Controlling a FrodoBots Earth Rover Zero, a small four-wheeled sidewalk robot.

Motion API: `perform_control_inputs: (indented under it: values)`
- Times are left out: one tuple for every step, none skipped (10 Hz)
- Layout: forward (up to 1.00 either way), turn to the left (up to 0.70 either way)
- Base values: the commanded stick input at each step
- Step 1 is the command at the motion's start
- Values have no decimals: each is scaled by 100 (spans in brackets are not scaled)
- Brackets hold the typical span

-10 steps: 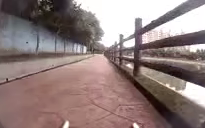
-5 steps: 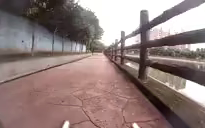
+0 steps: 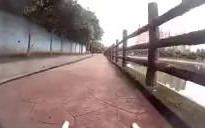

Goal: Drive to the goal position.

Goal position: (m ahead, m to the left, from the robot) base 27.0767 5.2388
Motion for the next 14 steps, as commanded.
perform_control_inputs:
  values:
    - [70,0]
    - [70,0]
    - [70,0]
    - [70,0]
    - [70,2]
    - [70,2]
    - [70,2]
    - [70,3]
    - [70,3]
    - [70,3]
    - [70,3]
    - [70,2]
    - [70,2]
    - [70,2]
